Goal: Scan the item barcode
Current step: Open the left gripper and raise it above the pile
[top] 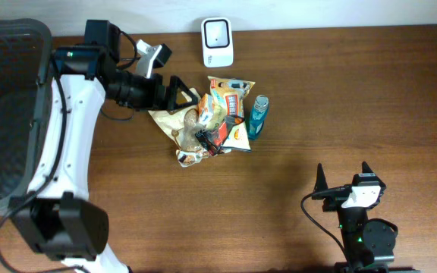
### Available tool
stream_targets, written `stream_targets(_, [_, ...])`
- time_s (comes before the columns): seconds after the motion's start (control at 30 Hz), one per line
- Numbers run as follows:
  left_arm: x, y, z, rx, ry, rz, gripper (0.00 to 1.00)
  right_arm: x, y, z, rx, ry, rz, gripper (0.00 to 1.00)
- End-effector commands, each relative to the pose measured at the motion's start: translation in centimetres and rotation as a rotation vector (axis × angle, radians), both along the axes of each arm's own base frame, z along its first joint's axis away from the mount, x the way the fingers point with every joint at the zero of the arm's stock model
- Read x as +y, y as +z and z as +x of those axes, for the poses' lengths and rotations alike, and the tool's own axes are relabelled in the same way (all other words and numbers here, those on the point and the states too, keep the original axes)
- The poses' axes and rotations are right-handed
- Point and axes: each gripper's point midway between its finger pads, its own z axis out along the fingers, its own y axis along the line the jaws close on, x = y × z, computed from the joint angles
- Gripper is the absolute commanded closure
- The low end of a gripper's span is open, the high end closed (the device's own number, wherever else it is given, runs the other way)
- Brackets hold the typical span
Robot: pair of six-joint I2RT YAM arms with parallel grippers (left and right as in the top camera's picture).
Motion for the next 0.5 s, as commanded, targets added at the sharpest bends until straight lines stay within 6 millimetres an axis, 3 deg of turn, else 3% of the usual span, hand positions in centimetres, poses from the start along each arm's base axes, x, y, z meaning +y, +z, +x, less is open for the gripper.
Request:
stream_targets(0.0, [2.6,2.3,-1.2,-0.109,0.126,0.247,0.01,-0.2,-0.4,0.0,0.005,-0.008,-0.002,0.02])
stream_targets(0.17, [8.4,4.6,-1.2,-0.141,0.516,0.478,0.01,-0.2,-0.4,0.0,0.005,-0.008,-0.002,0.02])
stream_targets(0.37, [10.3,4.9,-1.2,-0.16,0.601,0.552,0.01,-0.2,-0.4,0.0,0.005,-0.008,-0.002,0.02])
stream_targets(0.47, [10.2,5.1,-0.5,-0.178,0.611,0.539,0.01,-0.2,-0.4,0.0,0.005,-0.008,-0.002,0.02])
